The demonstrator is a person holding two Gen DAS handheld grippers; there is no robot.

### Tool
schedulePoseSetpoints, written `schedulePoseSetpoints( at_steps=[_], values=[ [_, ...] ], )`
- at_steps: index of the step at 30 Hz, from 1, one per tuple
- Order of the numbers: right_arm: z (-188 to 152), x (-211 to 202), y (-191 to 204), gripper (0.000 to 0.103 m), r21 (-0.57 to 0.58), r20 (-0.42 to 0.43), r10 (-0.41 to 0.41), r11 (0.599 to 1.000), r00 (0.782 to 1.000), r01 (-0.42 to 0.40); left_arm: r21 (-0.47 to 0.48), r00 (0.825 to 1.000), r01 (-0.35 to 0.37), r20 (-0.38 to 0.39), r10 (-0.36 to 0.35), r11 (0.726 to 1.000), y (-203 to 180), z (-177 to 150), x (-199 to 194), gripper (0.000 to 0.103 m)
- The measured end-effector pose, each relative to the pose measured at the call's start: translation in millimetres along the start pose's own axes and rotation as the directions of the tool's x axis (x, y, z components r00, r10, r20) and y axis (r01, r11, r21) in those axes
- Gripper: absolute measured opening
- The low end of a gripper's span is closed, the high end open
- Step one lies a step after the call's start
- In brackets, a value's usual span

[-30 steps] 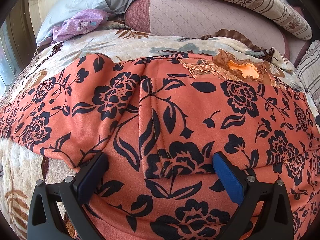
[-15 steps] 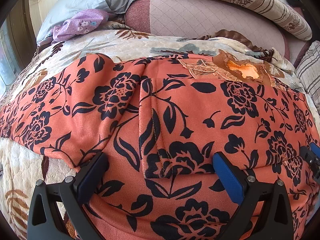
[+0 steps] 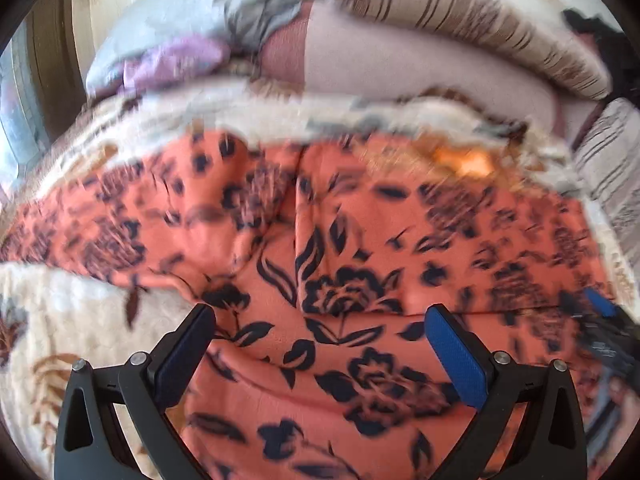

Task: Fold small clothes
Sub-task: 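Grasp the sleeve nearest the left gripper with the left gripper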

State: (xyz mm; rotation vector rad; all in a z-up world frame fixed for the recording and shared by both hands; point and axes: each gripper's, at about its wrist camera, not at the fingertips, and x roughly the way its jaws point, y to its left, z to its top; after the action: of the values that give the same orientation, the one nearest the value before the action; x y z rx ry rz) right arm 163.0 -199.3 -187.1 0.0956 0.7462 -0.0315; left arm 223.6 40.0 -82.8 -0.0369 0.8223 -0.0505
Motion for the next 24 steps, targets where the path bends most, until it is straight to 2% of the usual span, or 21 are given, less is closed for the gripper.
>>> schedulePoseSetpoints(
  at_steps=[3,5,6,8,10,11,12,13,15,16,17,19,22,24],
  values=[
    [0,0,-1,0.092,0.003,0.001,0.004,1.000,1.000,-0.004,0.046,0.990,0.014,0.137,-0.020,0.999,4,3,-53,0.103],
    [1,0,-2,0.092,0.008,-0.001,0.009,1.000,1.000,-0.009,0.029,0.986,0.037,0.163,-0.041,0.999,21,1,-69,0.103],
    [0,0,-1,0.092,0.006,-0.001,0.008,1.000,1.000,-0.008,0.001,0.987,0.042,0.155,-0.041,0.999,34,2,-70,0.103],
    [0,0,-2,0.092,0.008,-0.001,0.009,1.000,1.000,-0.009,-0.096,0.992,0.007,0.129,0.006,0.995,69,3,-68,0.103],
    [0,0,-1,0.092,0.008,0.001,0.010,1.000,1.000,-0.010,-0.254,0.992,-0.040,0.108,0.069,0.966,117,3,-66,0.103],
    [0,-1,-1,0.092,0.012,0.003,0.014,1.000,1.000,-0.014,-0.350,0.991,-0.055,0.092,0.092,0.935,145,2,-63,0.103],
    [0,-1,-1,0.092,0.014,0.003,0.017,1.000,1.000,-0.017,-0.449,0.992,-0.060,0.076,0.105,0.892,173,0,-59,0.103],
    [0,0,-2,0.092,0.015,0.004,0.019,1.000,1.000,-0.019,-0.556,0.993,-0.049,0.065,0.102,0.829,204,-6,-56,0.103],
    [0,0,-3,0.092,0.015,0.004,0.021,1.000,1.000,-0.021,-0.742,0.995,-0.005,0.061,0.076,0.670,260,-22,-46,0.103],
    [0,0,-3,0.092,0.016,0.004,0.022,1.000,1.000,-0.022,-0.801,0.997,0.010,0.056,0.059,0.599,283,-28,-38,0.103],
    [0,0,-3,0.092,0.016,0.004,0.022,1.000,1.000,-0.022,-0.832,0.998,0.011,0.044,0.045,0.555,301,-31,-31,0.103],
    [0,0,-2,0.092,0.015,0.004,0.022,1.000,1.000,-0.022,-0.866,0.999,0.016,0.039,0.036,0.500,329,-35,-19,0.103],
    [0,0,-2,0.093,0.015,0.004,0.021,1.000,1.000,-0.021,-0.885,0.997,0.069,0.068,-0.018,0.461,359,-33,-6,0.103],
    [0,0,-2,0.093,0.016,0.004,0.022,1.000,1.000,-0.022,-0.896,0.995,0.094,0.098,-0.014,0.435,374,-32,-3,0.103]
  ],
)
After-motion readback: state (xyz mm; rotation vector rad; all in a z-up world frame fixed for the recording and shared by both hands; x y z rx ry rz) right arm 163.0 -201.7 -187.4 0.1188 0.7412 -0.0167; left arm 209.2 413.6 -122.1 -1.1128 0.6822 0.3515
